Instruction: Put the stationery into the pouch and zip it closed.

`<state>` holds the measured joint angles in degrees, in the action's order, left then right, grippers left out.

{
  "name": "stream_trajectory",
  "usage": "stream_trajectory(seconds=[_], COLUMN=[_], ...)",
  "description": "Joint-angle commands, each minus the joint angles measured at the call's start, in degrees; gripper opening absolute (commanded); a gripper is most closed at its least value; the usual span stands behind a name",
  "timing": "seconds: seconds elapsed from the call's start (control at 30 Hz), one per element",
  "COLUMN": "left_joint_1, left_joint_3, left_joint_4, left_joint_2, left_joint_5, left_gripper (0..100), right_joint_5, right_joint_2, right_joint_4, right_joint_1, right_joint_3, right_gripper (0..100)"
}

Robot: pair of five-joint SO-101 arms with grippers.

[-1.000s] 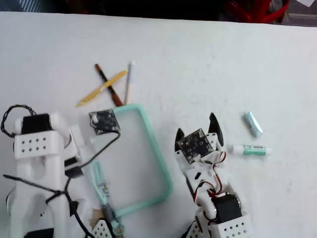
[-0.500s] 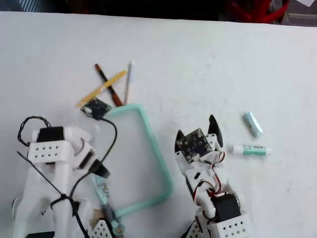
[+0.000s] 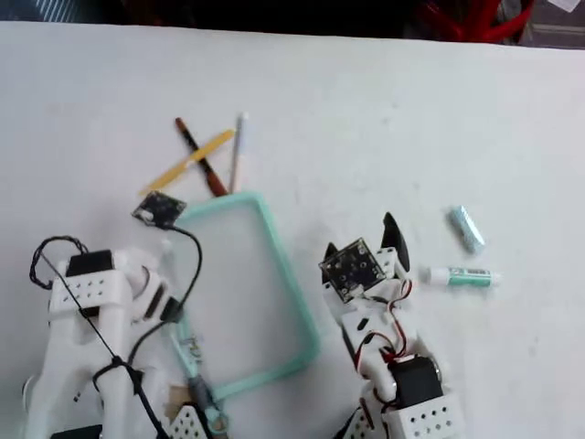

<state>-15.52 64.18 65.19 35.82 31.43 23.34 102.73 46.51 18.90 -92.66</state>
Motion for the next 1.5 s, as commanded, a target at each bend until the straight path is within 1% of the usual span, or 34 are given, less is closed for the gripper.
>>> stream_trajectory(seconds=[0.0,0.17,0.33,0.5,0.57,0.67,0.77,0.87,0.93,1.03,1.37,1.47], left_joint_1=[3.6,9.5,9.7,9.6,9.6,9.6,9.5,6.7,4.6,4.4,7.6,8.0], left_joint_3=[0.0,0.0,0.0,0.0,-0.1,-0.1,-0.1,-0.5,-0.3,1.5,3.7,2.6], left_joint_4=[-1.0,0.9,0.5,0.5,0.5,0.5,0.9,0.0,-1.8,-2.3,-3.9,-4.1], left_joint_2=[1.1,1.1,1.1,1.1,1.0,1.0,1.0,1.1,1.1,1.0,0.9,-2.5], left_joint_5=[-1.0,-1.4,-1.4,-1.4,-1.6,-5.7,-8.1,-10.5,-9.6,-6.2,-5.8,-5.9], left_gripper=[28,28,22,21,21,21,26,31,31,31,26,25], right_joint_5=[0.5,0.6,0.6,0.6,0.6,0.6,0.6,0.6,0.6,0.6,0.6,0.6], right_joint_2=[0.3,0.3,0.3,0.3,0.3,0.3,0.3,0.3,0.3,0.3,0.3,0.1], right_joint_4=[-0.7,-0.6,-0.6,-0.6,-0.6,-0.6,-0.5,-0.5,-0.5,-0.5,-0.5,-0.2], right_joint_1=[-0.7,-0.7,-0.7,-0.7,-0.7,-0.7,-0.7,-0.7,-0.7,-0.7,-0.7,-0.7], right_joint_3=[0.4,0.4,0.4,0.4,0.4,0.4,0.4,0.4,0.4,0.4,0.4,0.4], right_gripper=[33.7,33.7,33.7,33.7,33.7,33.7,33.7,33.7,33.7,33.7,33.7,33.7])
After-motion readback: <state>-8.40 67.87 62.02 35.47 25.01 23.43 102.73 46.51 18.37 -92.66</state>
